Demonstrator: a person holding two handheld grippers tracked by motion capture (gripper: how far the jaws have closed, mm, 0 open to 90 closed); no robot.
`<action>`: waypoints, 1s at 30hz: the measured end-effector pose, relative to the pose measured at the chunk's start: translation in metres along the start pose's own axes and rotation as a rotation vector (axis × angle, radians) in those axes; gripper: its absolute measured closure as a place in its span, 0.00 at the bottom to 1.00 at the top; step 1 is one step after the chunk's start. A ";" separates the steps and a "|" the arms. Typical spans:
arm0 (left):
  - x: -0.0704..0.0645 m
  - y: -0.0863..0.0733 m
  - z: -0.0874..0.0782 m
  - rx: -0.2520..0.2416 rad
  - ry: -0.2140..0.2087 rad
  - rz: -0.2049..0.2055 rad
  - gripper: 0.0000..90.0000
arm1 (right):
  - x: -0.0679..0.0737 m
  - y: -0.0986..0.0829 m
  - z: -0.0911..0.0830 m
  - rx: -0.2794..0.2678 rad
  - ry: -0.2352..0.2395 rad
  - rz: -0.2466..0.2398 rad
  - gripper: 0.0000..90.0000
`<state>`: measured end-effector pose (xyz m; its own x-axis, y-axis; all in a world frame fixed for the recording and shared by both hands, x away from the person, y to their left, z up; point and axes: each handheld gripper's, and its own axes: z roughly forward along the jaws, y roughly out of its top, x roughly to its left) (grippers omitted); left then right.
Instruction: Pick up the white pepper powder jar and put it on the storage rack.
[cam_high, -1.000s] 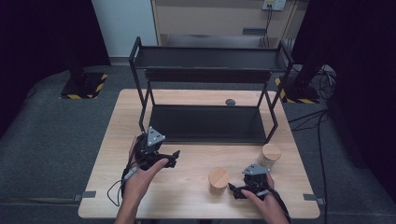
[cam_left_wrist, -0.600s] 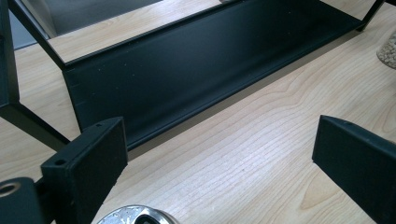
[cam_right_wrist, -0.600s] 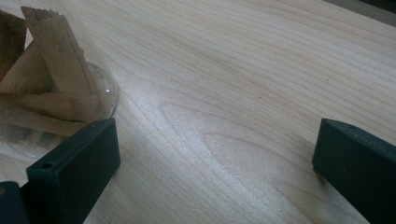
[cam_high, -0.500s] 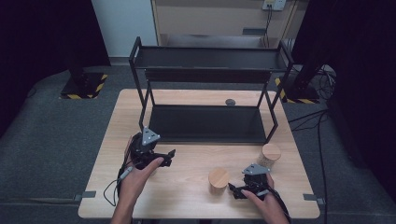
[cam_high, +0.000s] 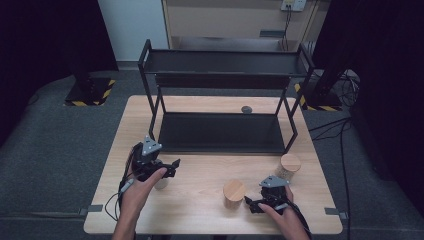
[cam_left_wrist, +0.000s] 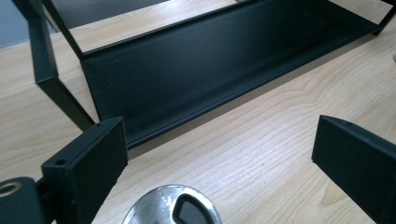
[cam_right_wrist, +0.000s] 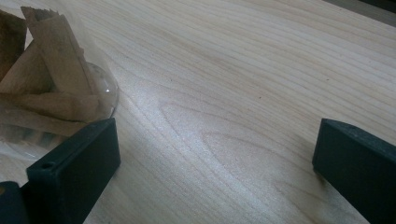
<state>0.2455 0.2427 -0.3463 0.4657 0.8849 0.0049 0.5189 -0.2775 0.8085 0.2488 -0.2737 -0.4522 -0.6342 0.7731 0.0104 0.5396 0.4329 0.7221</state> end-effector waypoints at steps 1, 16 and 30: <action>0.000 0.000 0.000 0.000 0.000 0.000 0.03 | 0.000 0.000 0.000 0.000 0.000 0.000 0.01; 0.009 -0.018 0.006 0.016 0.011 -0.005 0.02 | 0.000 0.000 0.000 0.000 0.000 0.000 0.01; 0.011 -0.034 0.013 0.034 0.030 0.014 0.03 | 0.000 0.000 0.000 0.000 0.000 0.000 0.01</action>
<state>0.2420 0.2568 -0.3814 0.4518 0.8915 0.0336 0.5372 -0.3019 0.7876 0.2488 -0.2737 -0.4522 -0.6343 0.7730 0.0102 0.5394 0.4331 0.7222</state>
